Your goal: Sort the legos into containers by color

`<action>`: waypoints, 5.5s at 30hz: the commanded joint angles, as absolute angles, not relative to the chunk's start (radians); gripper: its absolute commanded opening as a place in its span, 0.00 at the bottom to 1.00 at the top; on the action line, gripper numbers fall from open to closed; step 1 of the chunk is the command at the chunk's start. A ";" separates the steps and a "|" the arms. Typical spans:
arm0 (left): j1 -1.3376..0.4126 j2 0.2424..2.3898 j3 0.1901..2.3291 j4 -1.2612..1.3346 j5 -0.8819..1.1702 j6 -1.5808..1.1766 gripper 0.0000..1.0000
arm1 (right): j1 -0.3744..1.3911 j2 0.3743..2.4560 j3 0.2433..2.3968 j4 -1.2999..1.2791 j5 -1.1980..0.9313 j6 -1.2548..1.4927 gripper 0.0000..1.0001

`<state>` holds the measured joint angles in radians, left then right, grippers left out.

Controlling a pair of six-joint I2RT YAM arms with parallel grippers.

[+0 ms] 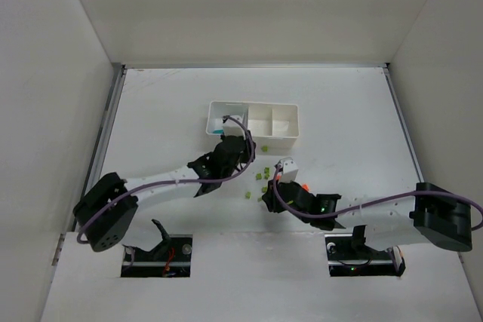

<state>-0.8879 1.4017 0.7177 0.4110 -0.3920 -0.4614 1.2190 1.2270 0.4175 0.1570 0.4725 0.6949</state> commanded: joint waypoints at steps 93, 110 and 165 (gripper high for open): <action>-0.817 1.188 0.580 0.318 -0.419 -0.502 0.37 | 1.286 1.474 0.600 0.112 0.607 0.643 0.20; -1.079 1.239 0.480 0.405 -0.436 -0.603 0.38 | 0.914 1.376 0.834 0.212 0.431 0.414 0.22; -1.200 1.448 0.612 0.423 -0.479 -0.562 0.17 | 0.809 1.149 0.591 0.302 0.454 0.515 0.51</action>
<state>-1.2140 1.5646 0.5869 0.4427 -0.4347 -0.6048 0.8005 1.2140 0.6323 0.2626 0.4370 0.4763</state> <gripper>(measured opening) 0.184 0.506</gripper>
